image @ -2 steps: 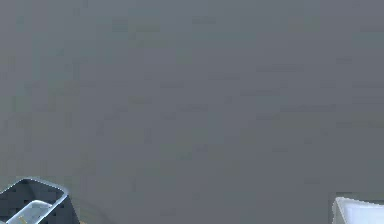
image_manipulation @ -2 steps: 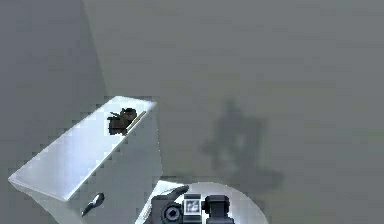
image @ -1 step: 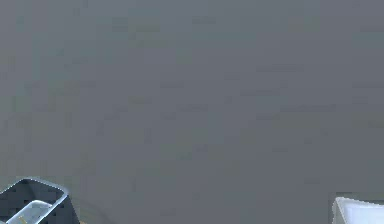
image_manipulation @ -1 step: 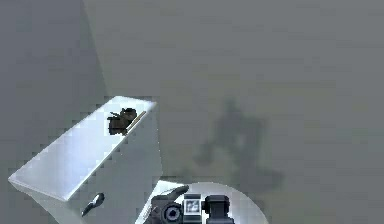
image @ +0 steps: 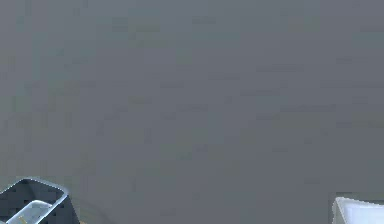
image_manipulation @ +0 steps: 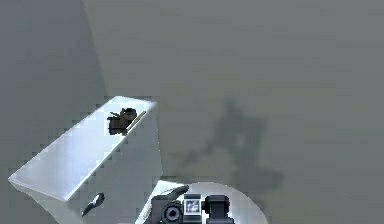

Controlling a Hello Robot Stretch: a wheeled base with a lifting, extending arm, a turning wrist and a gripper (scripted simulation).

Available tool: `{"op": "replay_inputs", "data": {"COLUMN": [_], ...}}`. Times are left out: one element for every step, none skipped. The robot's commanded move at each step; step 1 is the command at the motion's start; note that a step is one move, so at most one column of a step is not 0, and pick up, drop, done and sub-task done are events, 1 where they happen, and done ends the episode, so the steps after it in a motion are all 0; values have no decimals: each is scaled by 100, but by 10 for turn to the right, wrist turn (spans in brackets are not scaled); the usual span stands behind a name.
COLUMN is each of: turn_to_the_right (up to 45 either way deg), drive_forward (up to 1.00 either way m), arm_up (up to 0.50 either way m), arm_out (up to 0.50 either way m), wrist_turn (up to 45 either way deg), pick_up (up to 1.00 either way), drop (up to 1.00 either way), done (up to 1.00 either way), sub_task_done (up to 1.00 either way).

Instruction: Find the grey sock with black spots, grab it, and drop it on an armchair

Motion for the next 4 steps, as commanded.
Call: {"op": "replay_inputs", "data": {"turn_to_the_right": [0, 0, 0, 0], "drive_forward": [0, 0, 0, 0], "arm_up": [0, 0, -30, 0], "arm_out": [0, 0, 0, 0], "wrist_turn": [450, 60, 0, 0], "pick_up": [0, 0, 0, 100], "drop": [0, 0, 0, 0], "done": [0, 0, 0, 0], "sub_task_done": [0, 0, 0, 0]}}
